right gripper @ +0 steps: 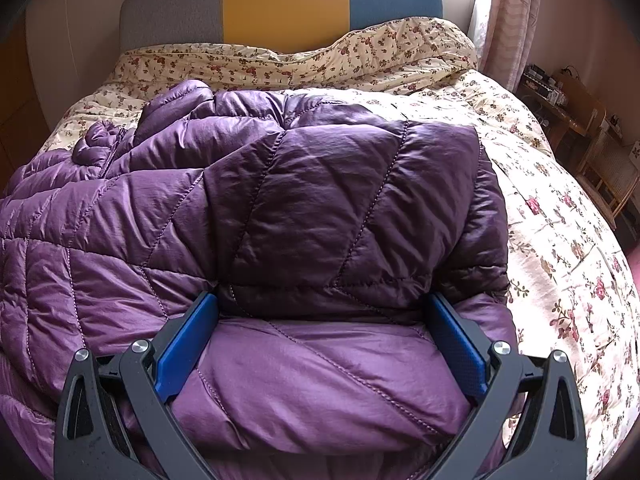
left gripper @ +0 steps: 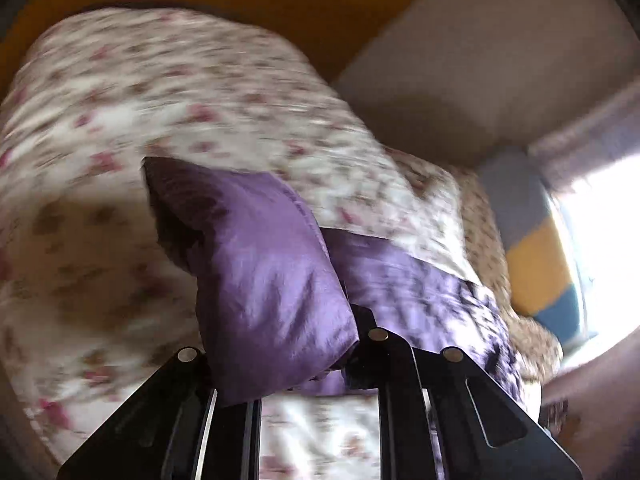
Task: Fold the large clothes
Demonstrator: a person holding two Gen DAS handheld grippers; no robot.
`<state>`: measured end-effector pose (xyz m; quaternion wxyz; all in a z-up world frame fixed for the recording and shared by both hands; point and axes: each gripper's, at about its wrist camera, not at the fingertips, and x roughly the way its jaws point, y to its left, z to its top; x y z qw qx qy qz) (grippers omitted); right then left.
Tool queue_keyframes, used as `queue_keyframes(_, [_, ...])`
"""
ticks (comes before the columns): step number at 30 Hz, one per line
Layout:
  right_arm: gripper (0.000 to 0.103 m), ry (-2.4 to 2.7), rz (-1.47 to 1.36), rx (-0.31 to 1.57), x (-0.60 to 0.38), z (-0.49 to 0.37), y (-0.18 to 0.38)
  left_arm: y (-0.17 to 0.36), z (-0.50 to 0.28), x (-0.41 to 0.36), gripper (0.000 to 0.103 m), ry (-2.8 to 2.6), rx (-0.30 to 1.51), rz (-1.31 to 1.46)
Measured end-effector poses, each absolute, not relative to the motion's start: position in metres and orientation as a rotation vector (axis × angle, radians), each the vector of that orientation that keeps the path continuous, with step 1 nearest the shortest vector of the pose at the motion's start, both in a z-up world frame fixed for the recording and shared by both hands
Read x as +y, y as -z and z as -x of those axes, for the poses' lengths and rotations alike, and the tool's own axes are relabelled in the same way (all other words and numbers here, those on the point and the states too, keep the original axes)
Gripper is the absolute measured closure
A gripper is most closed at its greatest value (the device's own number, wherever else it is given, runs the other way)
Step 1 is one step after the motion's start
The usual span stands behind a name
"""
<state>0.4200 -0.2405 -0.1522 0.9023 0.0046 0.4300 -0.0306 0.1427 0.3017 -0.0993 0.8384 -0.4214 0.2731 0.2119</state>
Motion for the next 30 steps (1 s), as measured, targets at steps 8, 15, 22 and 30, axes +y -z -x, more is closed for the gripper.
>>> queue_keyframes(8, [0.002,0.063,-0.009,0.888,-0.241,-0.42,0.153,0.079,-0.249,0.222,0.089,-0.159,0.633,0.792])
queue_keyframes(15, [0.002,0.062,-0.01,0.887,-0.241,-0.42,0.152,0.073,-0.333,0.129,0.089,0.116,0.712,0.737])
queue_keyframes(22, [0.002,0.059,-0.014,0.886,-0.242,-0.42,0.151,0.075,-0.381,0.045,0.089,0.337,0.778,0.667])
queue_keyframes(30, [0.002,0.057,-0.016,0.885,-0.243,-0.42,0.15,0.084,-0.408,-0.023,0.06,0.508,0.859,0.581])
